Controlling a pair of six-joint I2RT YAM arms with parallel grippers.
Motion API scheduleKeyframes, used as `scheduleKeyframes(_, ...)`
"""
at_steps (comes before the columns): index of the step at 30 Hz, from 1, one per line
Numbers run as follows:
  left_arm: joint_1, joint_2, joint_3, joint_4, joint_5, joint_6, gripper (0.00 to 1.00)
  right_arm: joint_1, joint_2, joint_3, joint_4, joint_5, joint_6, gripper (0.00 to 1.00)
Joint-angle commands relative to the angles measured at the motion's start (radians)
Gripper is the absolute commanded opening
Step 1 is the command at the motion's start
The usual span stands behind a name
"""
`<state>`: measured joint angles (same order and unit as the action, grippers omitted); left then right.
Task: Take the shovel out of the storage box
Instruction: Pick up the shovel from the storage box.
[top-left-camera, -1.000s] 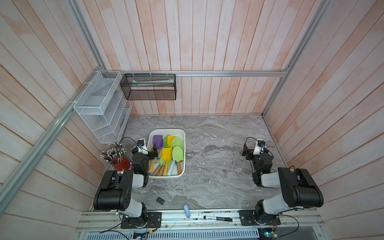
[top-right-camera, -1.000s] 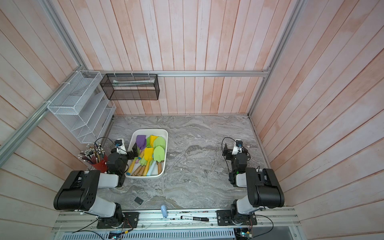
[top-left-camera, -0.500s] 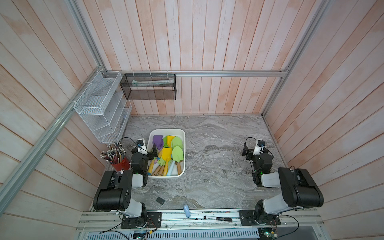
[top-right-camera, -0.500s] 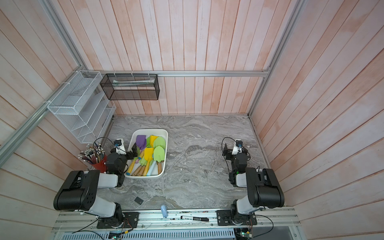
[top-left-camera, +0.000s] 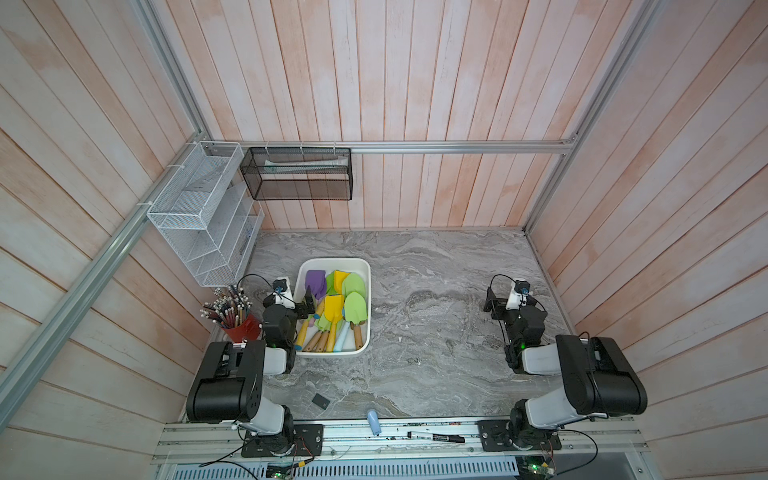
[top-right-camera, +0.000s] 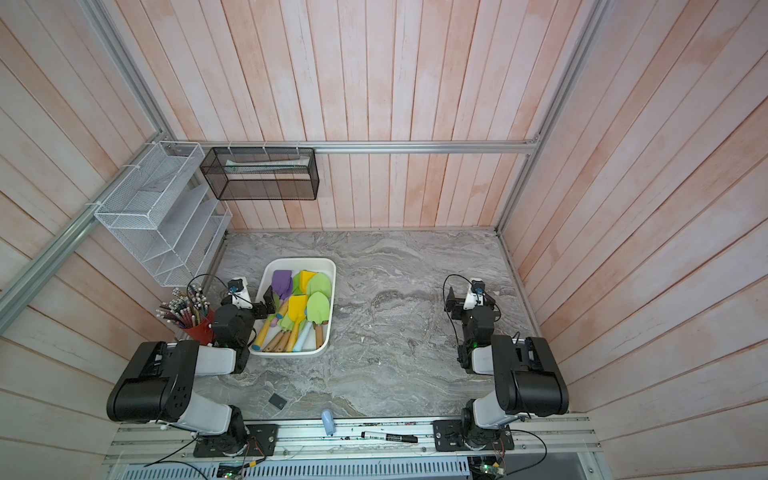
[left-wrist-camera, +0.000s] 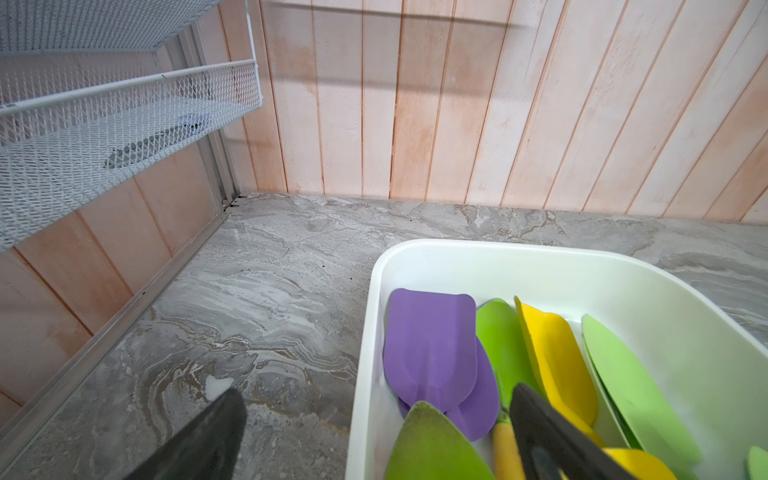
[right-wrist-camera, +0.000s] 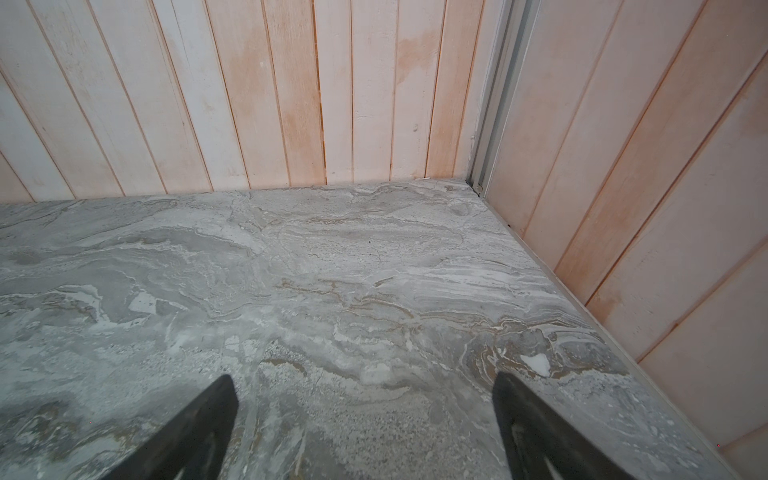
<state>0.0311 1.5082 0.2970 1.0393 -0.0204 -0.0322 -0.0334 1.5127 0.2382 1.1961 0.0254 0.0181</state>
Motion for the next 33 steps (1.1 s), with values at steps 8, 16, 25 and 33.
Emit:
scheduleKeyframes(8, -0.066, -0.242, 0.004, -0.194, -0.308, -0.077, 1.00, 0.061, -0.102, 0.082, -0.204, 0.301, 0.037, 0.98)
scheduleKeyframes(16, -0.141, -0.422, 0.045, -0.469, -0.456, -0.248, 1.00, 0.101, -0.079, 0.410, -0.834, 0.672, 0.425, 0.98)
scheduleKeyframes(25, -0.283, -0.512, 0.183, -0.852, -0.436, -0.354, 1.00, 0.158, -0.160, 0.532, -1.081, 0.508, 0.484, 0.98)
scheduleKeyframes(33, -0.364, -0.577, 0.258, -1.152, -0.316, -0.418, 0.88, 0.233, -0.298, 0.519, -1.198, 0.213, 0.442, 0.98)
